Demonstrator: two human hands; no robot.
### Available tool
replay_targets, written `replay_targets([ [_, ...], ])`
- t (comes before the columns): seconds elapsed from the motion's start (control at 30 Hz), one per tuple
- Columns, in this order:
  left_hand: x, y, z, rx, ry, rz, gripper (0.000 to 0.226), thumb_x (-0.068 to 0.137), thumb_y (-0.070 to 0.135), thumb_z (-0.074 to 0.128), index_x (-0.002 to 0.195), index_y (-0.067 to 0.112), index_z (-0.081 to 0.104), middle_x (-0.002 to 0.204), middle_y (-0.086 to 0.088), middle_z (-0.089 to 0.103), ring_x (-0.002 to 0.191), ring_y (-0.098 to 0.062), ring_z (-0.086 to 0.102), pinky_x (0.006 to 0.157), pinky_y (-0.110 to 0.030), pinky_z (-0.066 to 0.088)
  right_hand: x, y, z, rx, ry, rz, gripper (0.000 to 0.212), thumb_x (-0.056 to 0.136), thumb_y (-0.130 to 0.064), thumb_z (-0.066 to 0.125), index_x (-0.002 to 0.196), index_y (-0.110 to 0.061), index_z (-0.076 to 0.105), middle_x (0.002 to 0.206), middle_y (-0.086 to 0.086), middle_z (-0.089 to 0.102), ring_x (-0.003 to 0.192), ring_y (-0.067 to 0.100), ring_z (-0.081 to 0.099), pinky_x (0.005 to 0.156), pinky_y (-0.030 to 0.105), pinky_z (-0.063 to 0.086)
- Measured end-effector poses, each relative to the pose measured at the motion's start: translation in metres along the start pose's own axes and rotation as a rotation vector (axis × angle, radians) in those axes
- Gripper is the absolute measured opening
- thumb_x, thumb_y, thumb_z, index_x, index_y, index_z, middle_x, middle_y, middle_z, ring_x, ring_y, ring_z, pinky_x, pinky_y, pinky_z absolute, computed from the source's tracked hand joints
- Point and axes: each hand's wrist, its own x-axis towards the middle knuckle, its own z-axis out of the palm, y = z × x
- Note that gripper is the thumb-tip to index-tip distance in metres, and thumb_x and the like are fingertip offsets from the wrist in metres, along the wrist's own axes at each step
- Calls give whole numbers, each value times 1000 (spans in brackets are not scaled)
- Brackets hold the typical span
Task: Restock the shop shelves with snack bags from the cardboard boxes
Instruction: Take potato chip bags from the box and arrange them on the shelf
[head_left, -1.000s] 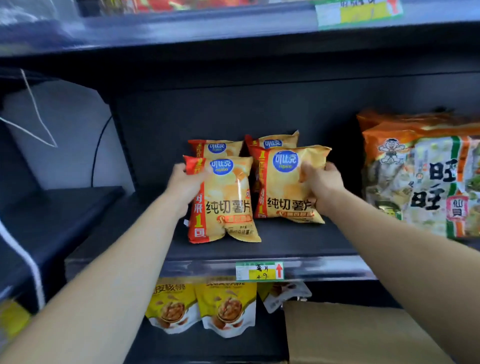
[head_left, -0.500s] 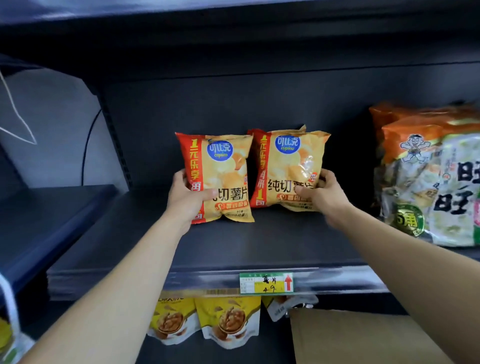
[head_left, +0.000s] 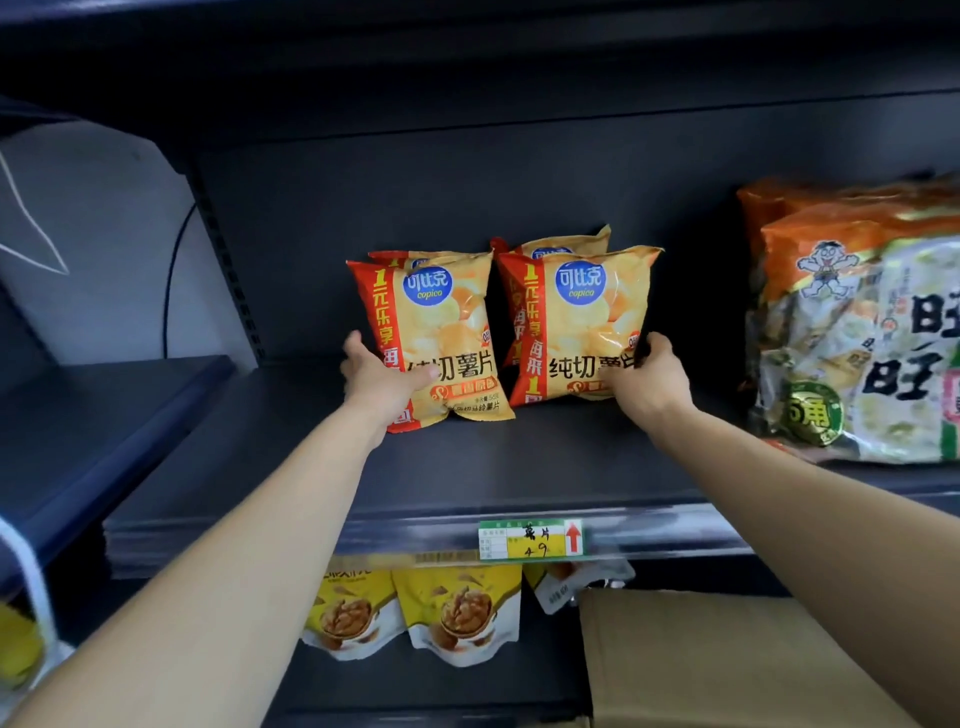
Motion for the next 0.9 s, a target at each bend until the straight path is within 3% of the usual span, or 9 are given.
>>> replay_targets([
  [0.1,-19,4,1,96,126,40,97,76,25,79,148,18,15,148,-10,27,135,-29,33,107,-49,37,-11,0,-8,-84,33,-21,67,90,-19,59,147,-13,25,144,13,38,133,34,32,108,45,33],
  [0.27,-68,20,14,195,196,188,64,82,24,71,133,15,33,138,-6,32,128,-25,34,105,-45,38,-37,8,-24,-81,6,-109,58,92,-19,56,144,-13,32,142,12,41,130,33,38,105,44,38],
  [0.4,-121,22,39,181,60,332,43,86,17,66,124,16,46,127,-1,41,121,-18,43,103,-32,40,-65,18,-48,-66,-31,-154,50,93,-18,56,140,-11,40,135,10,49,123,27,47,101,36,41],
  [0.53,-183,10,76,188,-229,434,22,88,11,62,109,16,58,112,0,54,95,-9,50,85,-20,41,-101,50,-78,-84,-6,-192,30,93,-14,54,123,-11,55,101,2,57,94,18,55,81,27,44],
  [0.6,-205,1,96,243,-366,436,16,88,9,62,102,17,60,107,-1,58,90,-9,52,81,-20,42,-115,69,-93,-137,6,-202,27,93,-15,54,120,-12,57,96,0,56,88,15,53,75,22,38],
  [0.67,-219,-7,112,264,-462,391,15,87,8,62,97,19,58,107,-2,60,94,-12,56,86,-25,46,-123,84,-106,-152,-36,-210,28,94,-16,54,121,-13,56,96,-1,55,88,15,53,76,26,41],
  [0.77,-226,-13,126,284,-473,321,17,87,8,62,100,19,58,108,-1,60,100,-15,58,84,-25,45,-126,90,-116,-171,-140,-270,31,94,-18,56,125,-14,55,96,-3,57,89,16,54,78,27,43],
  [0.9,-226,-14,121,272,-442,287,16,88,10,63,102,18,61,106,0,60,97,-14,56,82,-23,42,-122,83,-117,-161,-158,-292,31,95,-21,56,125,-16,55,98,-3,57,90,14,53,77,22,38],
])
